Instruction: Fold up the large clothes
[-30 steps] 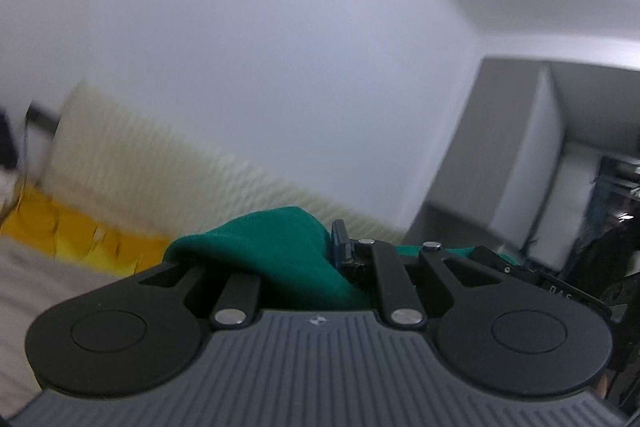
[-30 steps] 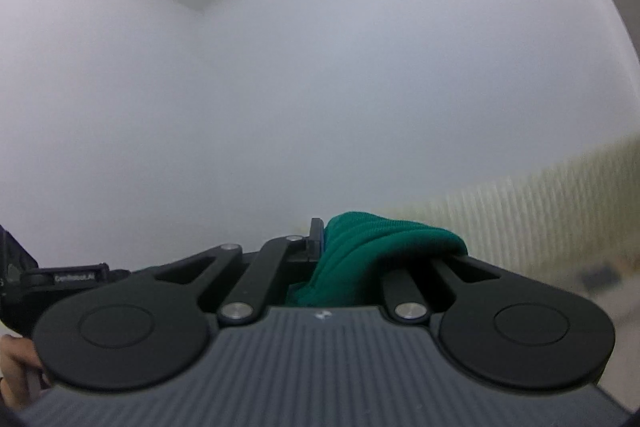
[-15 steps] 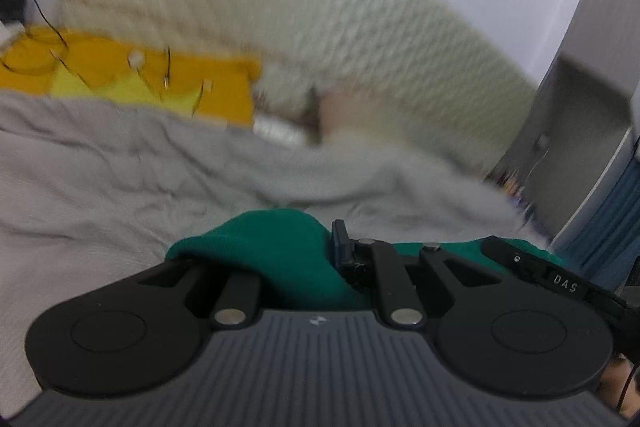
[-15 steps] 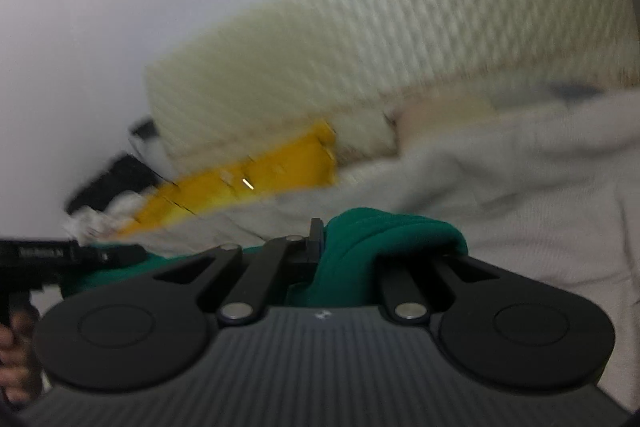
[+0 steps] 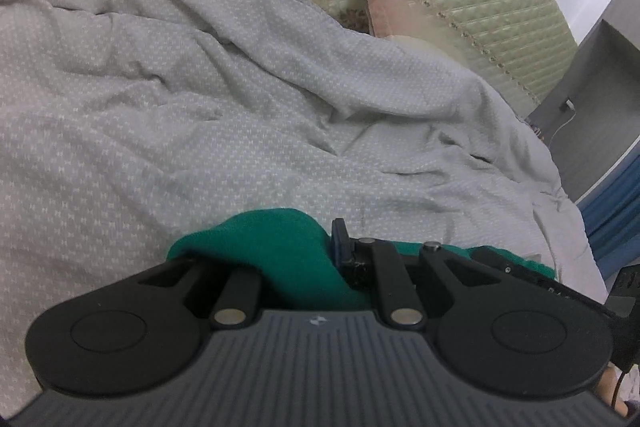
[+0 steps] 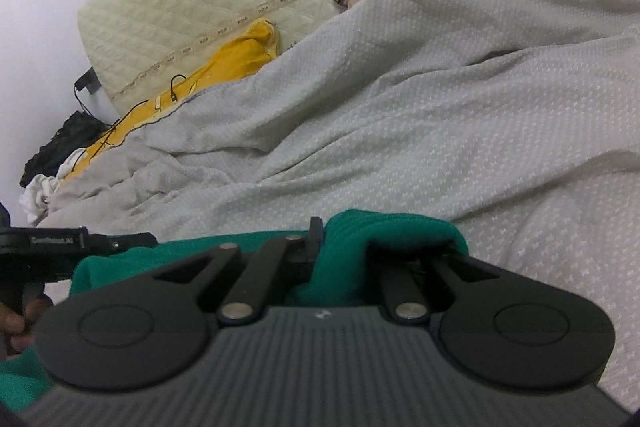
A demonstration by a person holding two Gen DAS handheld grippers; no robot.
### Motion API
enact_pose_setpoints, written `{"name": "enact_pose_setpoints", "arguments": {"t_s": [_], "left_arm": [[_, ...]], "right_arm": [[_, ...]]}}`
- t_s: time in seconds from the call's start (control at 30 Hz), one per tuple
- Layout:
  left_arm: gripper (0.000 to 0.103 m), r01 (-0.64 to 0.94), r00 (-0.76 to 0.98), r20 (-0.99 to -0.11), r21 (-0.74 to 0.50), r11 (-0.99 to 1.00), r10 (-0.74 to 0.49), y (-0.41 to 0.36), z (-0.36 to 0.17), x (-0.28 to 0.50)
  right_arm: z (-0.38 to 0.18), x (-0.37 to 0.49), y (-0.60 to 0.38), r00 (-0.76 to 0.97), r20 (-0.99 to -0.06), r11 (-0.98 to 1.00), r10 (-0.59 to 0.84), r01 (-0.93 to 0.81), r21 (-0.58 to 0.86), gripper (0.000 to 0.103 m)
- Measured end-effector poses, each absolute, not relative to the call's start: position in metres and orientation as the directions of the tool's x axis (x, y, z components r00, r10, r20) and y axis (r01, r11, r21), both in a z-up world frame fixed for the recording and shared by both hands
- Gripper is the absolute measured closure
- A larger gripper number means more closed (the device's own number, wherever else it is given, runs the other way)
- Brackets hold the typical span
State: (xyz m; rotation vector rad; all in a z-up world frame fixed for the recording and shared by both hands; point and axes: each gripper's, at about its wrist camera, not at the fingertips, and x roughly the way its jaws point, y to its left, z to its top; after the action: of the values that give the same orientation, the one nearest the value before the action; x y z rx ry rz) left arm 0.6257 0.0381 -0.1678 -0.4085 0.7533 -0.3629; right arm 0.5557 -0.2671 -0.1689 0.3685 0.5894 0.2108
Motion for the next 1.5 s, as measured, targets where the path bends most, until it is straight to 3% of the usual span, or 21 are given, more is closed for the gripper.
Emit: {"name": "enact_pose_setpoints", "arguments": {"t_s": [0.2,0.27,0.3,0.33,0.4,0.43,0.47,1.07,1.33,1.5], "left_arm": [[0.088,0.2,0.68,-0.601,-0.398,0.895,-0.42,0.027,-0.135,0.603],[0.083,0.208,0.679,-0.603,-0.391,0.897,-0.42,0.026,-0.127,0.597],[0.068,0.209,0.674,-0.602,-0.399,0.893,-0.427,0.027,-0.122,0.593],[0.043,0.209,0.669,-0.602,-0.41,0.888,-0.436,0.028,-0.117,0.589],[0.026,0.214,0.682,-0.583,-0.417,0.883,-0.441,0.03,-0.107,0.576],[0.024,0.217,0.705,-0.571,-0.392,0.894,-0.421,0.029,-0.099,0.565],[0.024,0.223,0.726,-0.562,-0.354,0.908,-0.397,0.027,-0.089,0.552],[0.024,0.246,0.825,-0.472,-0.196,0.949,-0.311,0.012,0.01,0.268],[0.024,0.239,0.848,-0.435,-0.2,0.95,-0.304,0.008,0.02,0.156],[0.024,0.239,0.851,-0.419,-0.227,0.944,-0.316,0.002,0.01,0.115]], "right_arm": [[-0.166,0.551,-0.272,0.805,-0.496,0.895,0.325,-0.092,0.436,0.093],[-0.158,0.542,-0.273,0.807,-0.49,0.889,0.33,-0.092,0.448,0.093],[-0.154,0.538,-0.272,0.81,-0.487,0.89,0.327,-0.092,0.446,0.088],[-0.149,0.532,-0.271,0.812,-0.485,0.891,0.325,-0.092,0.444,0.084],[-0.138,0.519,-0.267,0.814,-0.483,0.892,0.323,-0.092,0.442,0.05],[-0.132,0.512,-0.265,0.816,-0.478,0.892,0.325,-0.096,0.442,0.043],[-0.126,0.503,-0.265,0.82,-0.472,0.892,0.325,-0.1,0.441,0.04],[-0.016,0.266,-0.25,0.853,-0.439,0.934,0.282,-0.14,0.327,0.04],[0.01,0.168,-0.223,0.873,-0.399,0.947,0.281,-0.185,0.263,0.04],[-0.003,0.124,-0.21,0.892,-0.369,0.952,0.26,-0.173,0.251,0.04]]}}
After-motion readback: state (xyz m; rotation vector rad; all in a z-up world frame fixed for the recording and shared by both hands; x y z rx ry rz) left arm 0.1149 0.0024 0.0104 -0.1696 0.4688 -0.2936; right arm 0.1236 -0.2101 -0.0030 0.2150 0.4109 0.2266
